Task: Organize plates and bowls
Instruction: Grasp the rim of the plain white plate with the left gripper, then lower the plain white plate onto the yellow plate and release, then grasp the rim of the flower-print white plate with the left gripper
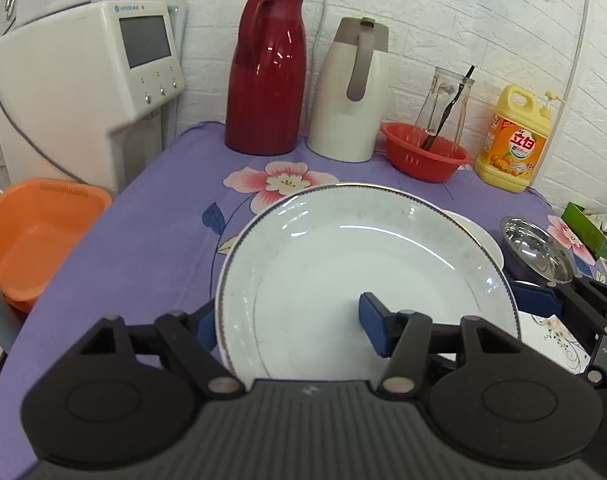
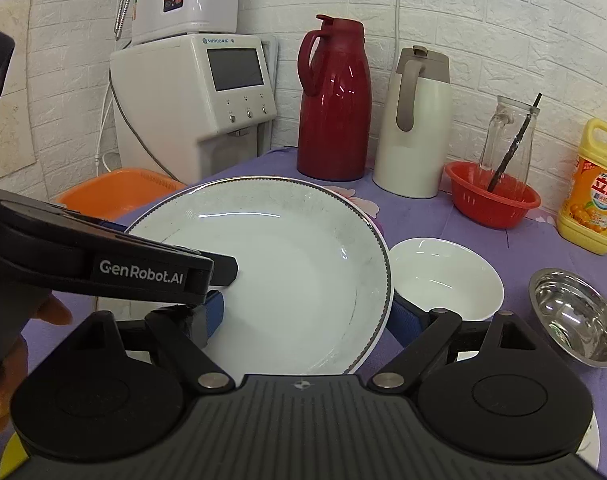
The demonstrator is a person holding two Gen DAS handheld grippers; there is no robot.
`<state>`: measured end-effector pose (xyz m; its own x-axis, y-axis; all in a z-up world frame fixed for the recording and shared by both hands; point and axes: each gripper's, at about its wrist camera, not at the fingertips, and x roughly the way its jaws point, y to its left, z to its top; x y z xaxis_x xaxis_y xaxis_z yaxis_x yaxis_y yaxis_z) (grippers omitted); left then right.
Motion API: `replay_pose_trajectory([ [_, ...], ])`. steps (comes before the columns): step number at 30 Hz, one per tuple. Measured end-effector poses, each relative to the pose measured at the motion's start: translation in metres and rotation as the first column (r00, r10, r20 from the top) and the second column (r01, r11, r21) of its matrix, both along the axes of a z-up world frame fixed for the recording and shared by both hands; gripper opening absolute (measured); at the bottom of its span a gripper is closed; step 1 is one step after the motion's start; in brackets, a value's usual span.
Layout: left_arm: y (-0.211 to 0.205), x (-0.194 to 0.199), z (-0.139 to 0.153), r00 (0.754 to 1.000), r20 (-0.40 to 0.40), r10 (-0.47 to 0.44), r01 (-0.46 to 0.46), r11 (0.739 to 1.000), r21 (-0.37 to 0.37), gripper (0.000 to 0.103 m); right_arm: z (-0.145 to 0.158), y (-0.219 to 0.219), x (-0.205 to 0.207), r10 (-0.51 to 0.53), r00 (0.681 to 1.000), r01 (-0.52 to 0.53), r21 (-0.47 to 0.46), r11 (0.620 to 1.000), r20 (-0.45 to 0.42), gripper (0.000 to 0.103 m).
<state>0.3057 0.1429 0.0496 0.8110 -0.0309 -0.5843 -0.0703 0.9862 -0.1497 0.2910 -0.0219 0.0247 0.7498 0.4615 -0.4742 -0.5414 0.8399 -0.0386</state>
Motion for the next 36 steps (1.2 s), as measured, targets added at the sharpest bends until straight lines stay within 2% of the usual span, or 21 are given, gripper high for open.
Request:
replay_pose_trajectory([
  [7,-0.018,-0.069,-0.005,1.0,-0.015,0.001,-0.001,1.0,-0.014,0.058,-0.012,-0.012,-0.071,-0.004,0.997,0.006,0.027,1.0,-0.072,0.103],
  [10,-0.027,-0.101,-0.012,1.0,-0.022,0.008,-0.008,1.0,-0.001,0.058,-0.02,-0.015,-0.104,-0.006,0.995,0.009,0.036,0.999,-0.095,0.103],
  [15,-0.033,-0.138,-0.028,0.999,-0.049,-0.004,0.003,1.0,-0.023,0.06,-0.031,-0.022,-0.143,-0.027,0.994,0.032,0.047,0.998,-0.109,0.103],
  [19,-0.037,-0.145,-0.043,0.997,-0.075,-0.015,0.014,1.0,-0.016,0.061,-0.044,-0.022,-0.15,-0.042,0.993,0.046,0.034,0.998,-0.114,0.103],
  [24,-0.036,-0.144,-0.054,0.998,-0.055,-0.018,0.018,1.0,0.001,0.066,-0.057,-0.024,-0.145,-0.041,0.992,0.046,0.039,0.998,-0.121,0.103],
  [26,-0.039,-0.147,-0.049,1.0,-0.023,-0.019,0.02,0.999,0.043,0.07,-0.056,-0.027,-0.149,-0.042,0.994,0.047,0.045,0.998,-0.098,0.103],
  [29,-0.036,-0.157,-0.03,0.998,0.059,-0.005,0.0,0.997,0.079,0.071,-0.044,-0.041,-0.155,-0.085,0.996,0.087,0.094,0.992,-0.025,0.103],
  [32,-0.026,-0.16,-0.011,0.993,0.115,0.019,-0.025,0.998,0.056,0.071,-0.037,-0.057,-0.155,-0.111,0.994,0.111,0.134,0.985,-0.005,0.103],
  [36,-0.028,-0.147,-0.002,0.994,0.111,0.004,-0.006,1.0,0.017,0.071,-0.039,-0.075,-0.144,-0.145,0.989,0.149,0.159,0.976,-0.036,0.103],
])
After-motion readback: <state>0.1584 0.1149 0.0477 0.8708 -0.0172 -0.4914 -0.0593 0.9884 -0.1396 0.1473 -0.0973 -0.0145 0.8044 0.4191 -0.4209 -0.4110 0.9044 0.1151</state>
